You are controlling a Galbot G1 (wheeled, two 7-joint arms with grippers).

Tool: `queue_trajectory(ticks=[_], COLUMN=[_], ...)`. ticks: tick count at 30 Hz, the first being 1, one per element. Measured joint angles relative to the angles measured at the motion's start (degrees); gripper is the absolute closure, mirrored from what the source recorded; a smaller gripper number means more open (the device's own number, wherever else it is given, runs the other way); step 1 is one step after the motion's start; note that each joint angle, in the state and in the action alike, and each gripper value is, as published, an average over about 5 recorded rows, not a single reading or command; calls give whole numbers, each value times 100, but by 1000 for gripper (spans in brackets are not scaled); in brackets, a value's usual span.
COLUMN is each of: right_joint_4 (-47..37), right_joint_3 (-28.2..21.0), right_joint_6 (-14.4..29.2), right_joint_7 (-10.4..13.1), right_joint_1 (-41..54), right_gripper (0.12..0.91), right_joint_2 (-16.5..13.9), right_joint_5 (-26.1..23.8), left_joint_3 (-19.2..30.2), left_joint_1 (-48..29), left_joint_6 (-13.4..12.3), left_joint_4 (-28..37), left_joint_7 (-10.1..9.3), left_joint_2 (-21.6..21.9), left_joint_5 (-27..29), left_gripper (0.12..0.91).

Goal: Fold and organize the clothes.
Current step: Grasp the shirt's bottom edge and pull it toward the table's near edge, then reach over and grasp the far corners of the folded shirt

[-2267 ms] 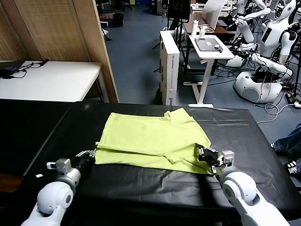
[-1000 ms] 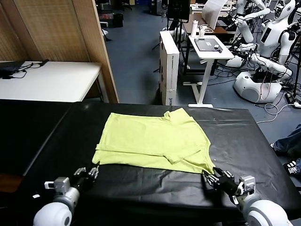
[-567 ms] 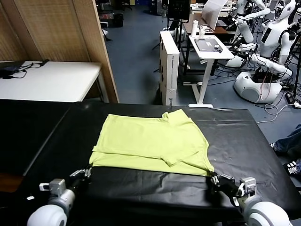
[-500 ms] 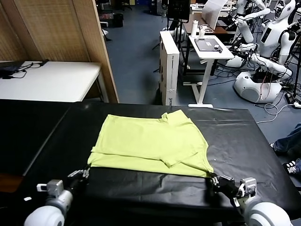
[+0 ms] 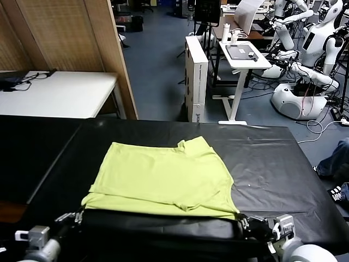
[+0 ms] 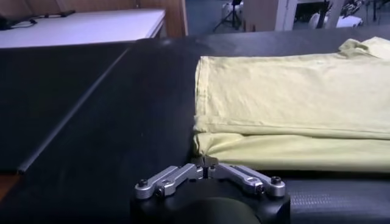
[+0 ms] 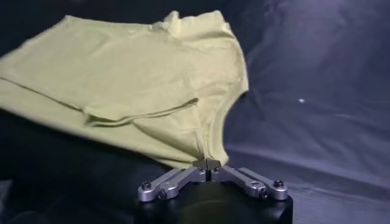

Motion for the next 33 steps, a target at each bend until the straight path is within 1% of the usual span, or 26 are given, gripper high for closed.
queue_trajectory(ticks=[1,3,4,5,7,8,11,14,18,21,23,25,27,33], right_joint_4=[35,75,69,45,-59,-141,-504,-992,-1664,-2146,-2469,-2795,-3120,-3949], right_joint_3=[45,121,144,150,112,72,-143,-488,-1086,-1560,-1860,-2138,-2414,-3093], right_joint_6=[0,0,0,0,0,0,0,0,0,1,1,1,1,1], right_joint_7=[-8,-18,-19,-18,-17,-16,-10,1,39,59,59,59,58,64], right_joint_1=[8,82,158,259,540,719,1372,2109,3112,3832,4262,4645,4994,5793], right_gripper=[166,131,125,122,119,119,118,118,118,118,118,118,118,118], right_joint_2=[-23,-74,-104,-137,-210,-249,-362,-450,-455,-374,-293,-199,-86,262], right_joint_5=[45,138,174,201,228,237,276,297,291,274,256,225,184,110], left_joint_3=[-23,-80,-115,-150,-225,-257,-291,-209,46,292,474,673,884,1526], left_joint_1=[26,88,122,149,171,158,3,-328,-1005,-1595,-2005,-2434,-2848,-3927], left_joint_6=[24,78,108,134,196,228,330,460,715,867,937,955,952,946], left_joint_4=[-24,-78,-111,-143,-213,-247,-335,-341,-165,97,336,626,948,1919], left_joint_7=[-12,-26,-27,-26,-22,-23,-70,-189,-469,-721,-825,-843,-819,-643], left_joint_2=[2,-3,-7,-13,-20,-21,-25,-16,90,230,348,481,608,870], left_joint_5=[0,0,0,-6,-50,-95,-314,-561,-1005,-1384,-1562,-1650,-1701,-1767], left_gripper=[463,350,281,231,158,140,125,124,123,123,123,123,123,123])
